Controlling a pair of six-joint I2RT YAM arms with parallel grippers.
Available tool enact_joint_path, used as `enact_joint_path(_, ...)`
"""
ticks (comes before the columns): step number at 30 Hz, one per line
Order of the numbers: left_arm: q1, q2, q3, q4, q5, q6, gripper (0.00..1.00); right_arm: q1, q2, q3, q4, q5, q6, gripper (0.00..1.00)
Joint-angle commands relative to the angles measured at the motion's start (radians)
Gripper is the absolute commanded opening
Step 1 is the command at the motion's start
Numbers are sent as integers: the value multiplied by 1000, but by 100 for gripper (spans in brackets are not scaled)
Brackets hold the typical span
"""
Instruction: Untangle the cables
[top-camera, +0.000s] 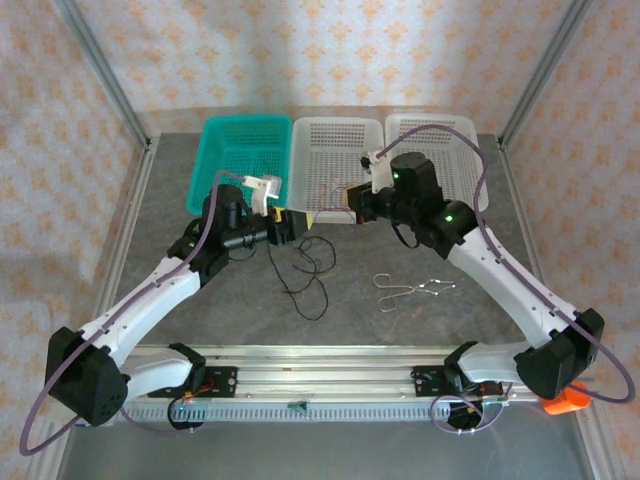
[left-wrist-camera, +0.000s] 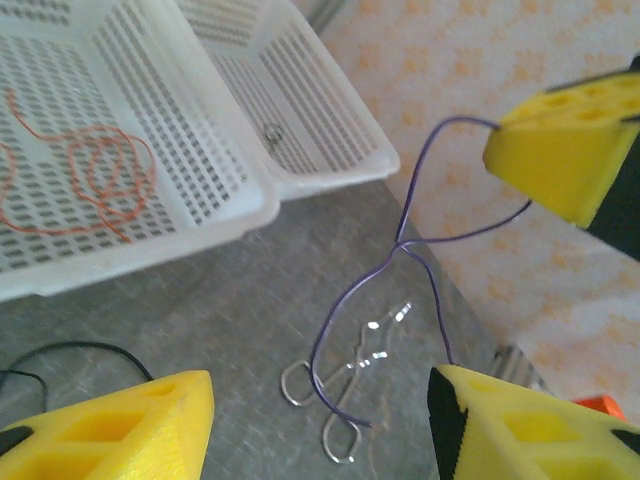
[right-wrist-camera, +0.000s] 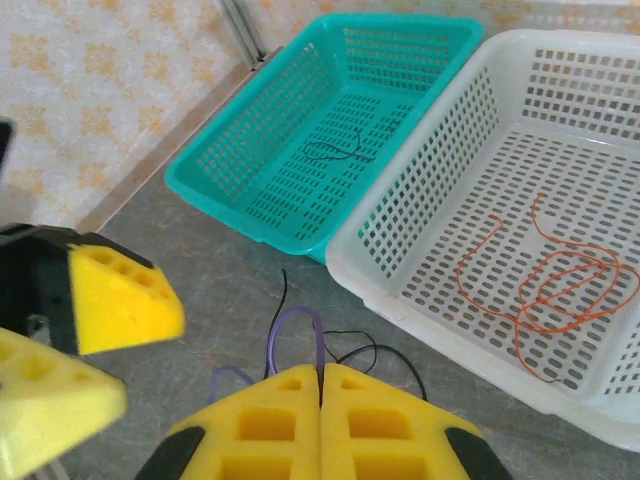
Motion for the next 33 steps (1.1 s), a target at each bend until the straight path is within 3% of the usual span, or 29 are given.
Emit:
enact_joint_path(1, -20, 20, 28, 20, 109, 22, 60, 1, -9, 9, 44, -57, -22, 0)
enact_joint_path(9, -48, 61, 45, 26, 66, 22, 54, 1, -14, 4, 59, -129, -25, 0)
enact_joint_path(14, -60, 70, 42, 51, 57, 9, 34, 0, -9, 4, 54, -127, -24, 0)
enact_joint_path(20, -60, 54, 45, 40, 19, 16, 0, 1, -19, -12, 62, -58, -12, 0)
enact_joint_path(21, -60, 50, 47, 36, 6, 18, 0, 1, -26, -16, 71, -50, -6, 0)
enact_joint_path(22, -60, 46, 47, 36, -6, 16, 0, 1, -36, -23, 84, -37, 2, 4)
enact_joint_path(24, -57, 39, 49, 35, -27, 15, 0, 1, -65, -53, 122, -3, 19, 22)
enact_joint_path(28, -56, 23, 56, 47, -47, 3, 0, -7, -133, -140, 192, 169, 77, 51)
enact_joint_path(30, -51, 15, 56, 52, -59, -7, 0, -41, -134, -162, 177, 257, 139, 56)
enact_joint_path(33, -44, 1, 59, 54, -89, -28, 0, -104, -145, -210, 175, 265, 216, 56)
